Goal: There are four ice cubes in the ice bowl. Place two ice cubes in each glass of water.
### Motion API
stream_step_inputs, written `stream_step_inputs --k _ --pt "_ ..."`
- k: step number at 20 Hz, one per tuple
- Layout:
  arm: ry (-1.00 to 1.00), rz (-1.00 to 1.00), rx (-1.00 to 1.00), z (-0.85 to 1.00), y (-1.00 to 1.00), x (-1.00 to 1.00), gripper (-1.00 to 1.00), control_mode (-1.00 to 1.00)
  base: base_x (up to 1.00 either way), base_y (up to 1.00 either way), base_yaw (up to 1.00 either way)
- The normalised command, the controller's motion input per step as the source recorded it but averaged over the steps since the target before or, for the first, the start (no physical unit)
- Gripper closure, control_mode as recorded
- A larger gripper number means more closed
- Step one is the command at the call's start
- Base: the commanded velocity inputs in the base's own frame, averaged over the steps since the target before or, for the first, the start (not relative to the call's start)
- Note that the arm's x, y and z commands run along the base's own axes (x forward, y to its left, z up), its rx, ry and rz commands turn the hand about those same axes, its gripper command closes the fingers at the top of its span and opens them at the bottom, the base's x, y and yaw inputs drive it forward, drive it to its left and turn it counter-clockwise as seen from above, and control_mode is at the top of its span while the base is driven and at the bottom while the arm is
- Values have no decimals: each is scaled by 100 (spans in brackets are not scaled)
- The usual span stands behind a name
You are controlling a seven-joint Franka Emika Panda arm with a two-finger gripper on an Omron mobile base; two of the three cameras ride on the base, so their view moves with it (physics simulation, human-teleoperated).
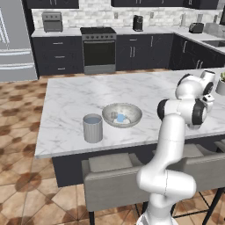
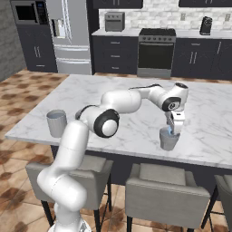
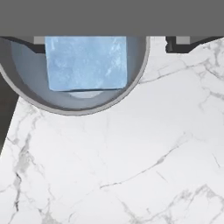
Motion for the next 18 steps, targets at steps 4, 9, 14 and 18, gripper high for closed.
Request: stream_step_inputs --k 4,9,14,18 --pt "0 0 0 21 10 -48 -100 -100 0 0 0" --pt "-3 -2 -1 20 14 -60 -100 -100 0 0 0" --pt "-4 -1 -2 48 27 -78 -100 -100 0 0 0" --pt "-15 13 -12 31 81 -100 -100 -100 0 0 0"
